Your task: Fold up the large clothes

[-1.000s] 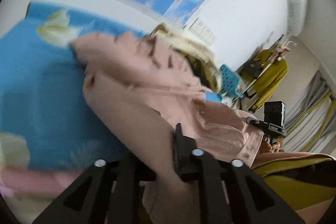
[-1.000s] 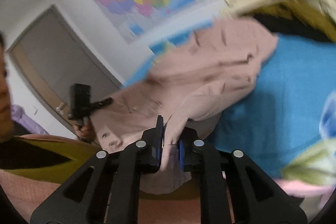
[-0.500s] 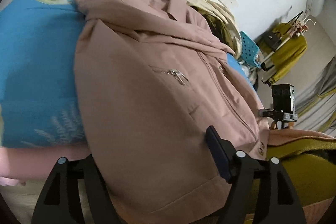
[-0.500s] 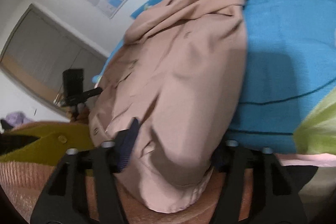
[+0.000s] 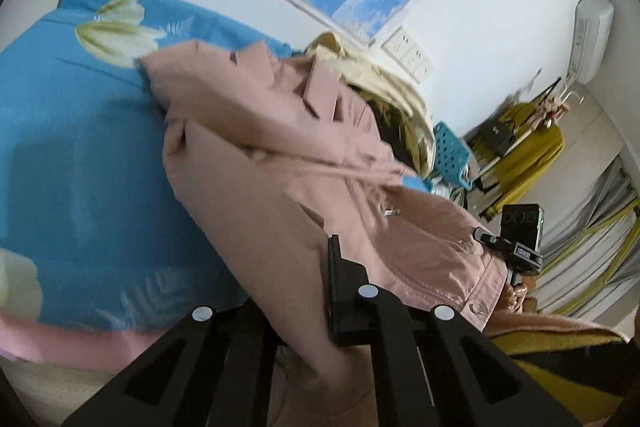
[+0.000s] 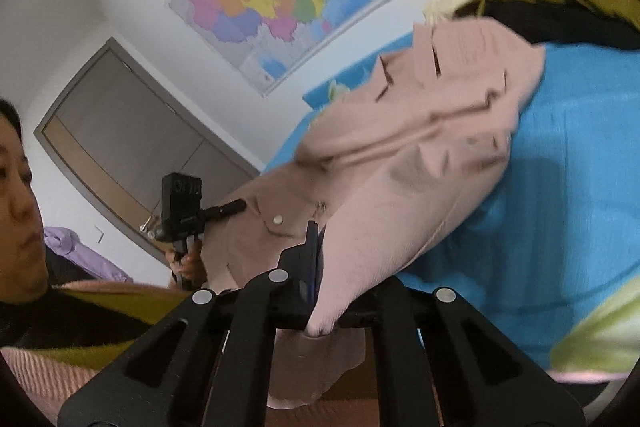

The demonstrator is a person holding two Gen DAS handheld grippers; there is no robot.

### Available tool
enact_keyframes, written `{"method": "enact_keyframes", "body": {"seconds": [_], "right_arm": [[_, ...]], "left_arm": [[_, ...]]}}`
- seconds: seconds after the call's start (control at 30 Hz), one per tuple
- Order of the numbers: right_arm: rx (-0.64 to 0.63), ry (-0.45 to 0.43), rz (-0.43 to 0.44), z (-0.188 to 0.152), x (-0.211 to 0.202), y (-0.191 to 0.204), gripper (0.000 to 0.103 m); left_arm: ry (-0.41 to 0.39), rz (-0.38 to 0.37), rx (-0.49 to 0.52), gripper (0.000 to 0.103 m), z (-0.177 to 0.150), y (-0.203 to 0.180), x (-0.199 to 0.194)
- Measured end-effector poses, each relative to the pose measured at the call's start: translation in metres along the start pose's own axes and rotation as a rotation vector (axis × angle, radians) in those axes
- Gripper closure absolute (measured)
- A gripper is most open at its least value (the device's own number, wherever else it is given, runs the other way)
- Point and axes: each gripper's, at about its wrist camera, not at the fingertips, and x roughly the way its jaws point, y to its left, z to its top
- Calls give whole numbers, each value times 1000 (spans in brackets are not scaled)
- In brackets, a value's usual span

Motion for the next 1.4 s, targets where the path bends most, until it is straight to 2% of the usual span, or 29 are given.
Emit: {"method": "enact_keyframes", "body": {"seconds": [0.27,0.5,0.87,1.27,1.4], "right_arm": [[44,-75,25,51,0,-2,97],[89,-91,24,95,9,-10,97],[185,-111,1,160,27,-39,97],[280,-99,-47,199,57,-80,97],[313,-85,-76,211,70,-98,97]], "left_arm": [[-36,-2,-14,100,33,-5,-5],[-39,20,-46,100,74,-3,-4],[-23,89,-42,100,143,5,9],[47,155,-87,100,199,34,47],[88,205,-115,100,217,49,65]]}}
